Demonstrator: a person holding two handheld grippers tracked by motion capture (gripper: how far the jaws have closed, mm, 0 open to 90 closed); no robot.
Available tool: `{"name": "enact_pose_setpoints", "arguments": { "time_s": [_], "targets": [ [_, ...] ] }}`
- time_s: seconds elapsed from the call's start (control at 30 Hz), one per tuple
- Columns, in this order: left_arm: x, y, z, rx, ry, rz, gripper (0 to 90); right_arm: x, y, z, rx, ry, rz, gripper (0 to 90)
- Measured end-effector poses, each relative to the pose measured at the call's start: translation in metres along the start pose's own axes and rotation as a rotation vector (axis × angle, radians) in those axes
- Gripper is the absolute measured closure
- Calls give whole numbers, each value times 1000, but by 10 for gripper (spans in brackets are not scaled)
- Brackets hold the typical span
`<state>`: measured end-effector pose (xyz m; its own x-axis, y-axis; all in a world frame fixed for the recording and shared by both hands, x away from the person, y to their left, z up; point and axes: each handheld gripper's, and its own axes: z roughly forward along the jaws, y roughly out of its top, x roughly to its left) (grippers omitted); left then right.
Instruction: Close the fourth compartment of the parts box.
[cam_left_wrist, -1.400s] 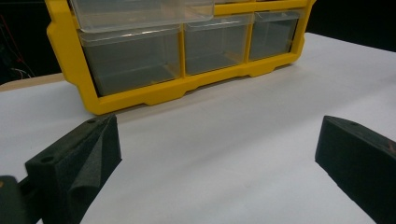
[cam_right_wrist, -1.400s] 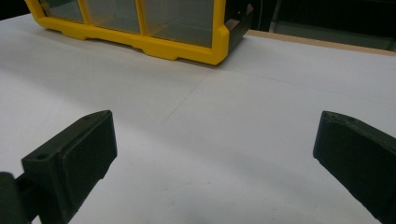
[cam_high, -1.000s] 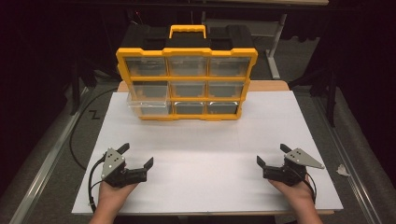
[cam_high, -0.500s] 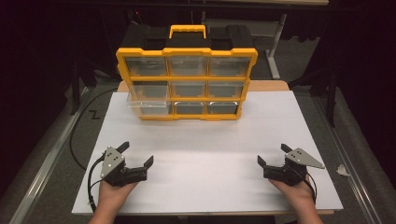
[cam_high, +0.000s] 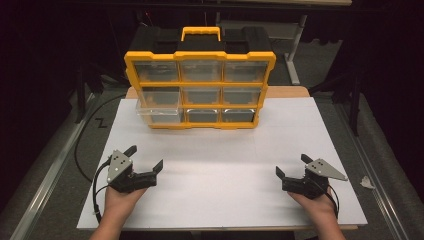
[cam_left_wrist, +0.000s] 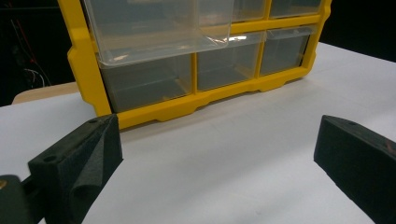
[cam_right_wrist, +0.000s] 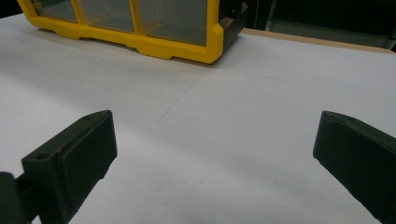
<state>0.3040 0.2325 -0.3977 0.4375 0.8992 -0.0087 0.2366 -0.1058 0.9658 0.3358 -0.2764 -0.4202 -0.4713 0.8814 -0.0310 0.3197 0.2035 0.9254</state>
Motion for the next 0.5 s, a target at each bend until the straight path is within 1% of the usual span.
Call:
{"name": "enact_pose_setpoints", "arguments": {
  "time_s": [0.13,0.33,0.4,0.5],
  "targets": [
    [1,6,6,0,1,4,15,0,0,0,-1,-3,2,7],
    [1,22,16,-20,2,8,15,0,0,0,0,-2,2,7],
    [1,25,20,-29,3,6,15,0,0,0,0,-2,0,7],
    [1,31,26,-39,0,-9,15,0,0,0,-2,-3,1,7]
  ]
}}
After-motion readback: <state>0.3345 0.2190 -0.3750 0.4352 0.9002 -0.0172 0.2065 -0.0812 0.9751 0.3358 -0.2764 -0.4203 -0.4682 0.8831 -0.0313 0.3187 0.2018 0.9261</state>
